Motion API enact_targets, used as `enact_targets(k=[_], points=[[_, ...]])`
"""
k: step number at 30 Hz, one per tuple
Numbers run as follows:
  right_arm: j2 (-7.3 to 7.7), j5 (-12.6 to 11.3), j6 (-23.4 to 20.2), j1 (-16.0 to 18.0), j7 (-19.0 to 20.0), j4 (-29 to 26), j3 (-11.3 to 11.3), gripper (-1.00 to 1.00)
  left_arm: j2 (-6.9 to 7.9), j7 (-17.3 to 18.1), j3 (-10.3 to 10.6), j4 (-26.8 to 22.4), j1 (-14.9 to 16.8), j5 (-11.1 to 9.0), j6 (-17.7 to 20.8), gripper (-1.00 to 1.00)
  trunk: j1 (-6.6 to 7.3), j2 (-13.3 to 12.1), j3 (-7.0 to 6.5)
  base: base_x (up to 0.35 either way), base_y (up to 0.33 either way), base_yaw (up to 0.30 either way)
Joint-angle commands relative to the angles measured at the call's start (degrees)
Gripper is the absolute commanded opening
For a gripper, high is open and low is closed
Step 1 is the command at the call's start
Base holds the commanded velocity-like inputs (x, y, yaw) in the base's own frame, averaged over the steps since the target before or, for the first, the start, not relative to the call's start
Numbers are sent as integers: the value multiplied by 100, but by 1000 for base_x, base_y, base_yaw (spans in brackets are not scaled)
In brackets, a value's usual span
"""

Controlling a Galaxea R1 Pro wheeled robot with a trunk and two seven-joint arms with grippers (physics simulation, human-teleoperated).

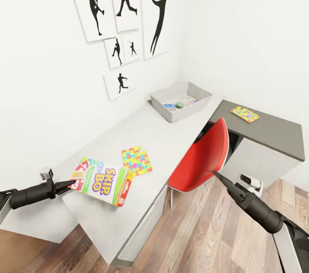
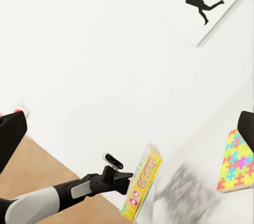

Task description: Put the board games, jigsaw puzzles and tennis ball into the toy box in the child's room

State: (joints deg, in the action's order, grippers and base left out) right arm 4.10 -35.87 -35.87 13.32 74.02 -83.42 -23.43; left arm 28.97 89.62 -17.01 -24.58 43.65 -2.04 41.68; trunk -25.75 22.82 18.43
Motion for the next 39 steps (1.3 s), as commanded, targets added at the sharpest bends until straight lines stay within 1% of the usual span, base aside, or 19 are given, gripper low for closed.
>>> enact_targets(k=[1, 16, 19, 34, 39], points=[[1, -17, -51, 4, 15, 6, -11, 100, 1, 38, -4, 2, 3, 5, 42, -100, -3, 10, 1, 0, 0, -126], [-15, 0, -34, 4, 21, 36, -31, 100, -2, 38, -5, 0, 3, 3, 51, -100, -3, 10, -129, 0, -1, -126], [-24, 2, -30, 4, 14, 36, -25, 100, -4, 38, -10, 2, 3, 2, 45, -100, -3, 10, -155, 0, -107, -126], [-29, 14, -25, 4, 8, 36, -21, 100, -5, 38, -13, 0, 3, 2, -1, -100, -3, 10, -285, 0, -287, -125], [-49, 19, -15, 4, 5, 35, -21, 100, -4, 38, -13, 1, 3, 2, -4, -100, -3, 10, -330, 36, -306, -40]])
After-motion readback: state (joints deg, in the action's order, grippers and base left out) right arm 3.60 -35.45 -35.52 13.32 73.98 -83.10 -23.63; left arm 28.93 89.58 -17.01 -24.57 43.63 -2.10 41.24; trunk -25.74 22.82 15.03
